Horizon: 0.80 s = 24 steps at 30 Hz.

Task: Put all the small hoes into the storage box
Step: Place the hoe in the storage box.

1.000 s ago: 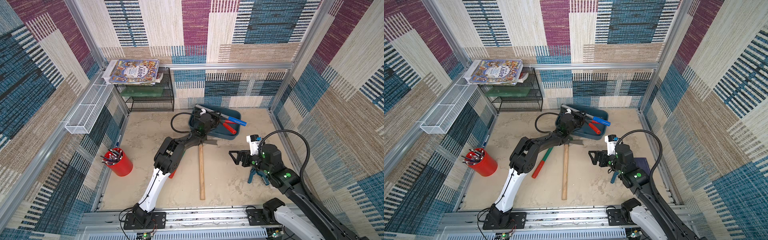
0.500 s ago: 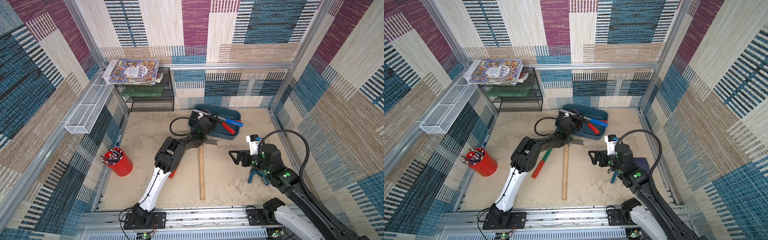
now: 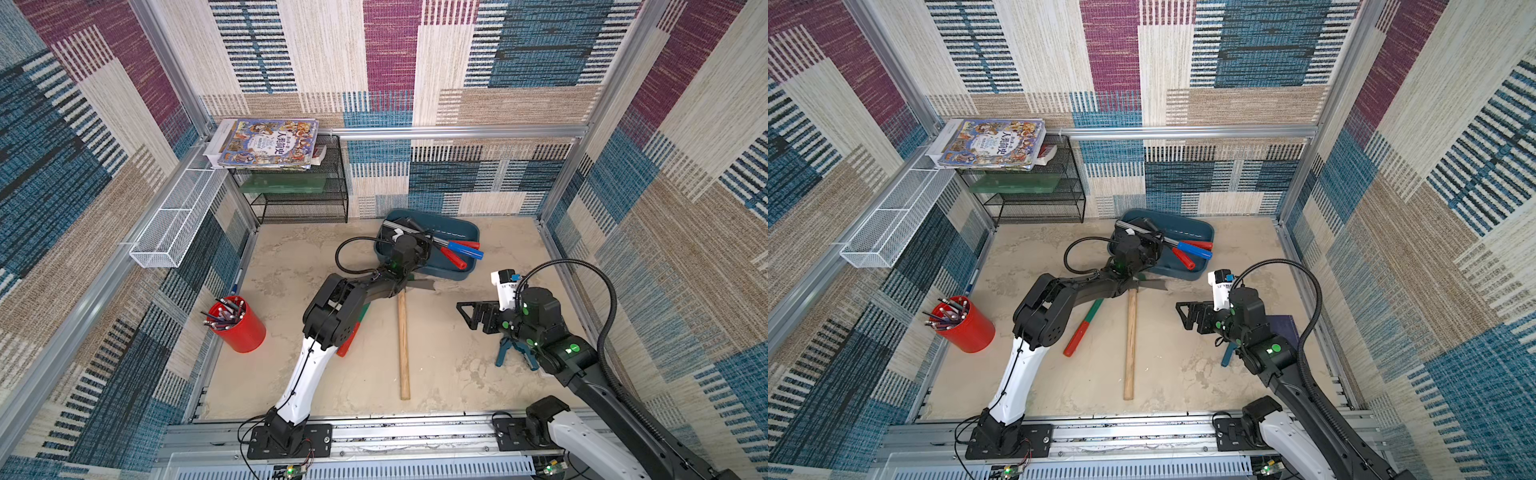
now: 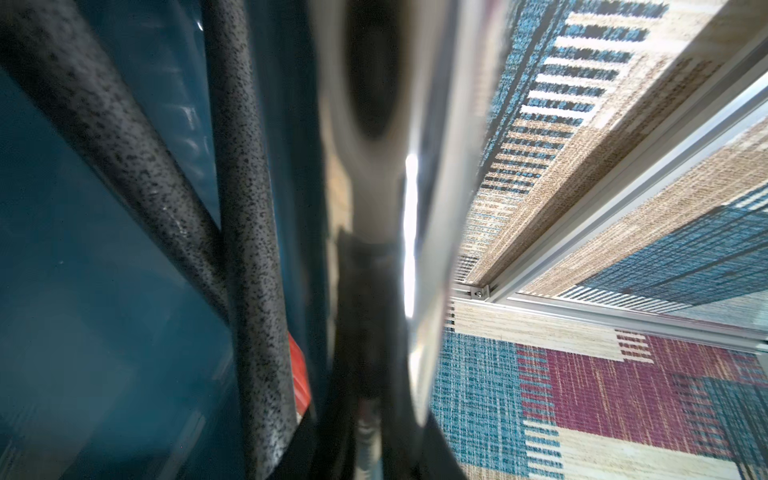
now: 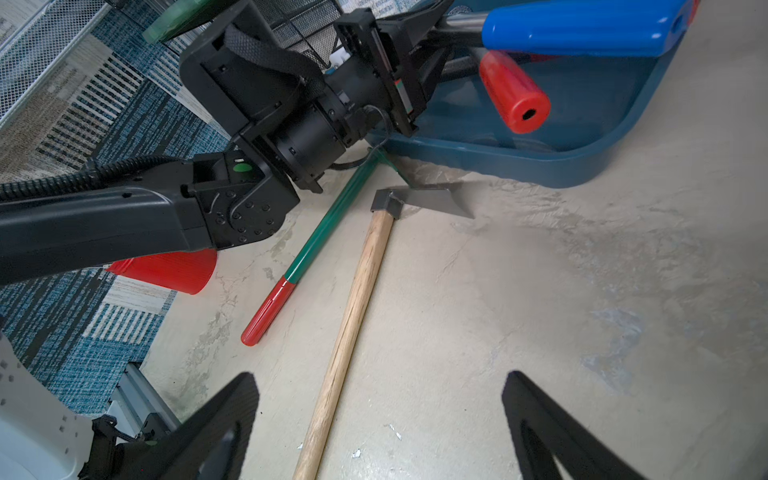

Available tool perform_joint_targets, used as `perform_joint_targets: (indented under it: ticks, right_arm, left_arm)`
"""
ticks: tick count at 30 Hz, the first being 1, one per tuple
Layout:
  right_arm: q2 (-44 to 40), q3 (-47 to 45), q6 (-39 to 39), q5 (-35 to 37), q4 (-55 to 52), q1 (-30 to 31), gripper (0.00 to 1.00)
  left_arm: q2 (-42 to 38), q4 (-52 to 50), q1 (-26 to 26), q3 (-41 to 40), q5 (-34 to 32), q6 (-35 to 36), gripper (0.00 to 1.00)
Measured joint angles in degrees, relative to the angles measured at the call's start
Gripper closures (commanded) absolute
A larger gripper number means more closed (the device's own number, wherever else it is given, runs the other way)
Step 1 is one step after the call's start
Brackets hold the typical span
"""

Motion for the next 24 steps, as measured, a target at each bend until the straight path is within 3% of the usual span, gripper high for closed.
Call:
perform_joint_targets:
  ticks: [14, 24]
  right_arm:
    - [1.07, -0.24, 0.07, -1.81, 1.27, 0.00, 0.04]
    - [1.55, -0.24, 0.26, -1.95, 1.29, 0.00, 0.04]
  left_arm:
    - [-4.20, -2.84, -0.07, -5.20, -0.07, -0.24, 1.00]
    - [-2.38, -4.24, 0.09, -2.36, 0.00, -0.44, 0.98]
